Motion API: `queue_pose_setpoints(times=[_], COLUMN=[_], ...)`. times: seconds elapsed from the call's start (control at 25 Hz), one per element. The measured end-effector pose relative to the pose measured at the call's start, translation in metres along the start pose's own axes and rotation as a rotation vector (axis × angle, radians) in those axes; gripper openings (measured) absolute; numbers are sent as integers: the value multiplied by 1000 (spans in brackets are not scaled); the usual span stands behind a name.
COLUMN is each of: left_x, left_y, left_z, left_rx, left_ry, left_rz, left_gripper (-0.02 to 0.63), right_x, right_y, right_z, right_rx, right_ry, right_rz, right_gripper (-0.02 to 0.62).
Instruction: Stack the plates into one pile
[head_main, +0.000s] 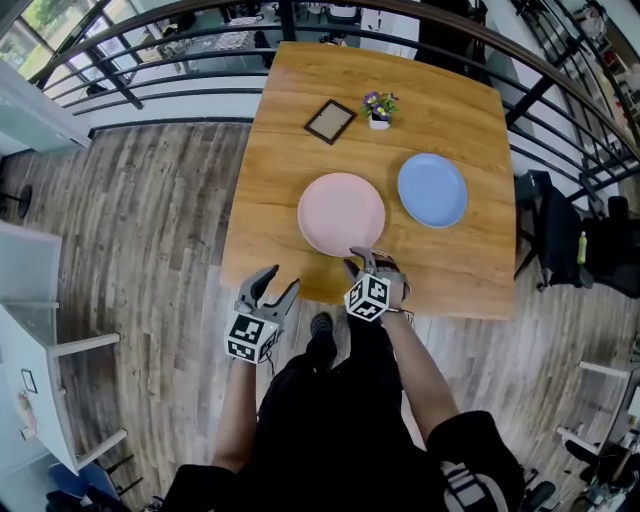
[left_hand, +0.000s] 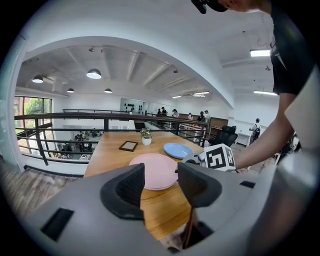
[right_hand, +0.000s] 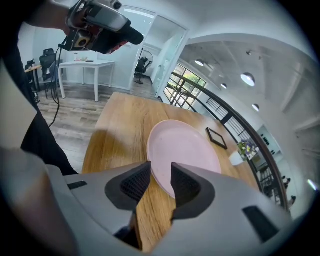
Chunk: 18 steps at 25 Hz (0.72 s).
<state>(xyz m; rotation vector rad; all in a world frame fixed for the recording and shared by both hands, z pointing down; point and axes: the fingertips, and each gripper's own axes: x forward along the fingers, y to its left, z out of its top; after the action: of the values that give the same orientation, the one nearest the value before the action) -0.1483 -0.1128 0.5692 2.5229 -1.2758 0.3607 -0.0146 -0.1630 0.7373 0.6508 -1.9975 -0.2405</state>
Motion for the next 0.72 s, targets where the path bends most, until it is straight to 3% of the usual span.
queue_pose_setpoints(times=[0.72], left_x=[41], left_y=[-36], left_z=[13], left_rx=[36], left_ry=[6], left_rz=[-83], left_gripper=[219], right_x=[-30], right_y=[-31], right_z=[-62], right_rx=[107], right_ry=[51], right_rz=[-77], right_gripper=[130])
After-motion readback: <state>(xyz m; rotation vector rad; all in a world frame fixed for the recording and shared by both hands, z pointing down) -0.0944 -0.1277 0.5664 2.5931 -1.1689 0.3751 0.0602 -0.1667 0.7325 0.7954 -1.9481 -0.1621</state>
